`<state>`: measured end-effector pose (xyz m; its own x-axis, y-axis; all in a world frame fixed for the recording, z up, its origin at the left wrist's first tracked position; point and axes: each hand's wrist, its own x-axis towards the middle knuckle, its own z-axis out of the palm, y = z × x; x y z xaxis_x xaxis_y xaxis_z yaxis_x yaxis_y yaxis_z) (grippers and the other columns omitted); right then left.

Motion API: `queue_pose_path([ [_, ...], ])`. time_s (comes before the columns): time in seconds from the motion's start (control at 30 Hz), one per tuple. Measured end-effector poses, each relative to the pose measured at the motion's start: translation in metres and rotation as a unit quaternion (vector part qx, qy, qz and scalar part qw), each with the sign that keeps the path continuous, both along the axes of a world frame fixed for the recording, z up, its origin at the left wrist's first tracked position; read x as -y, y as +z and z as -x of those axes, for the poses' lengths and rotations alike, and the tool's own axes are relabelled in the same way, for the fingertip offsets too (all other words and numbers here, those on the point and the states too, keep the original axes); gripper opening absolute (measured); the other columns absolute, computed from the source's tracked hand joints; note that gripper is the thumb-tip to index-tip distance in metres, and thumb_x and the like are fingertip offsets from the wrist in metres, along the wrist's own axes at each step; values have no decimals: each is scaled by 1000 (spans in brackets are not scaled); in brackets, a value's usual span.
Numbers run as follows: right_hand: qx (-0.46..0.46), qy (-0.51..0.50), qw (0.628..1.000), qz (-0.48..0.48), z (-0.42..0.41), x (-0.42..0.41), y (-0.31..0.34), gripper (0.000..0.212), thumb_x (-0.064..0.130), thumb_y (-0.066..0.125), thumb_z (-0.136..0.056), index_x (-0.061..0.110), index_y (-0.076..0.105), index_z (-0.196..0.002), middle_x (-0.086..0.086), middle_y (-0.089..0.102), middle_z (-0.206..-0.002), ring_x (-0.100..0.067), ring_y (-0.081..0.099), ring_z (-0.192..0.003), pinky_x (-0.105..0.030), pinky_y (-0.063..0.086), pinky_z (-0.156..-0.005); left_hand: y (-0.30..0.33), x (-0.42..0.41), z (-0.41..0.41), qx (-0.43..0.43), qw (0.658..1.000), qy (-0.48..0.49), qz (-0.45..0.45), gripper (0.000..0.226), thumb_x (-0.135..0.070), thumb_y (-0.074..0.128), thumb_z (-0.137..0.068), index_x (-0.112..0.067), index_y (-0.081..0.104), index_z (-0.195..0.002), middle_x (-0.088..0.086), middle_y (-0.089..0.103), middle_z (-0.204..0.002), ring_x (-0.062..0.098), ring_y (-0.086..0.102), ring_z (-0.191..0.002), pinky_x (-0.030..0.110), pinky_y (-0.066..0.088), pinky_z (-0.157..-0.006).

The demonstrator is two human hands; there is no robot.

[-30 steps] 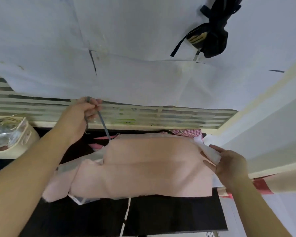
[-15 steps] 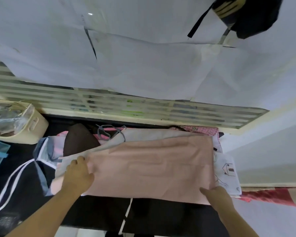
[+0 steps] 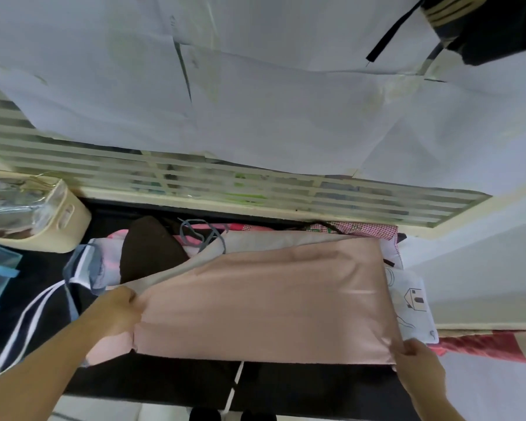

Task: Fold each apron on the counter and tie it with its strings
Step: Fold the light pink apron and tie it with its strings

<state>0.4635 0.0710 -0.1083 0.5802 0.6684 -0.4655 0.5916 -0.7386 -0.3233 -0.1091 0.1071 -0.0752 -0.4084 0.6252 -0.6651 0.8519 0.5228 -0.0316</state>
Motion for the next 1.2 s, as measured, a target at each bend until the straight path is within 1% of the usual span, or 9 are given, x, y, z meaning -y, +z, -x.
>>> queue_pose_path([
  [0.2,63,-11,998,8,-8,0,7,36,35,59,-101,8,64,-78,-10,63,-74,-33,57,-74,-44,47,-81,9,0,40,-31,998,-54,-18,12,-27,57,-101,-27,61,-113,-2,61,-98,16,60,-91,31,53,-82],
  [0.3,117,9,989,85,6,-2,7,28,27,59,-99,-1,63,-106,-15,59,-90,-36,55,-85,-45,50,-87,5,2,45,-39,993,-102,-49,14,-34,51,-104,-35,62,-113,-10,63,-99,11,58,-87,28,50,-75],
  [0.4,181,6,973,143,36,-14,17,61,8,71,-77,-3,43,-131,-27,46,-126,-45,49,-112,-52,48,-99,0,-1,48,114,991,38,-56,10,-35,67,-98,-27,72,-100,-2,71,-102,16,65,-92,36,53,-86],
  [0.57,99,246,964,-32,137,-43,33,49,-7,60,-79,7,56,-126,-17,52,-128,-39,55,-109,-48,51,-90,-3,13,54,269,912,268,-156,20,-37,81,-89,-25,77,-105,0,69,-112,24,62,-110,46,49,-101],
  [0.7,-63,390,918,18,252,-56,42,19,22,54,-100,22,53,-119,0,59,-112,-15,60,-90,-33,54,-80,-3,28,54,232,923,290,-100,41,-45,81,-87,-17,64,-110,4,64,-107,21,62,-92,32,51,-76],
  [0.8,-32,502,857,111,308,-42,48,30,41,55,-99,22,50,-122,-2,58,-116,-23,59,-99,-39,53,-86,-1,47,65,247,921,288,-90,44,-37,87,-83,-21,61,-115,1,65,-109,17,62,-93,36,47,-88],
  [0.93,48,619,781,66,336,1,30,58,24,69,-94,18,39,-143,-7,42,-141,-27,49,-122,-42,47,-106,-10,69,76,290,926,240,-14,35,-33,87,-83,-19,72,-110,1,73,-111,19,66,-103,42,47,-104],
  [1.1,112,659,742,54,349,8,3,64,17,75,-87,13,43,-142,-12,45,-143,-32,48,-127,-44,41,-114,-11,67,69,389,858,322,-92,14,-31,71,-98,-22,73,-108,1,77,-108,19,68,-106,30,47,-86],
  [1.2,133,699,701,50,346,5,2,43,13,66,-89,13,52,-131,-11,57,-130,-33,54,-116,-44,44,-107,-9,60,73,315,922,199,-108,11,-29,67,-102,-21,72,-97,2,75,-93,20,69,-93,25,45,-72],
])
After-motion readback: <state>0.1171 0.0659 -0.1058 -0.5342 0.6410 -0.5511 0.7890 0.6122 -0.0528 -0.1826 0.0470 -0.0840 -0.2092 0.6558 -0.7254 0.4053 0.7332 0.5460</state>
